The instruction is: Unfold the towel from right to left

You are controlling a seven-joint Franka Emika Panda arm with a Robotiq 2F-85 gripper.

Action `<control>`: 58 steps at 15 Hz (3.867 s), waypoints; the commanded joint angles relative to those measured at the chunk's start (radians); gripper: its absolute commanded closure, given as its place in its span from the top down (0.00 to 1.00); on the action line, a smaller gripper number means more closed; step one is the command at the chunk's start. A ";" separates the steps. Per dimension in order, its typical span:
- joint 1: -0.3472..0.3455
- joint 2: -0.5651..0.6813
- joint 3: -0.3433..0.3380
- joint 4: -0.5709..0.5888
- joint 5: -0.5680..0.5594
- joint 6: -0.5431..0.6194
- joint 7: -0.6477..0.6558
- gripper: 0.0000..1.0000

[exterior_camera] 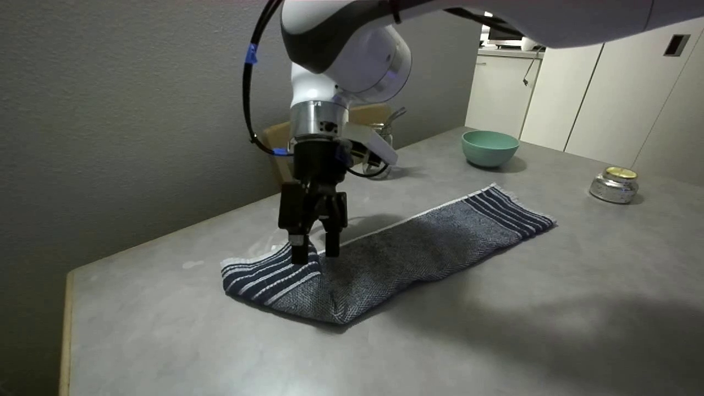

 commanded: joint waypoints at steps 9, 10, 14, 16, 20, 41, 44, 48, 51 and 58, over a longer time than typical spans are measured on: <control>0.019 0.102 -0.038 0.187 -0.068 -0.036 0.000 1.00; 0.018 0.103 -0.037 0.196 -0.066 -0.039 -0.001 1.00; 0.017 0.130 -0.037 0.265 -0.066 -0.045 -0.014 1.00; -0.001 0.055 -0.035 0.127 -0.054 -0.020 -0.036 1.00; 0.018 0.138 -0.032 0.268 -0.059 -0.047 -0.007 1.00; 0.071 0.162 -0.060 0.211 -0.082 0.362 0.154 0.30; 0.078 0.157 -0.065 0.245 -0.089 0.271 0.240 0.10; 0.078 0.106 -0.063 0.200 -0.083 0.212 0.330 0.00; 0.080 0.090 -0.042 0.200 -0.066 0.173 0.336 0.00; 0.077 0.094 0.095 0.203 0.048 0.142 0.184 0.00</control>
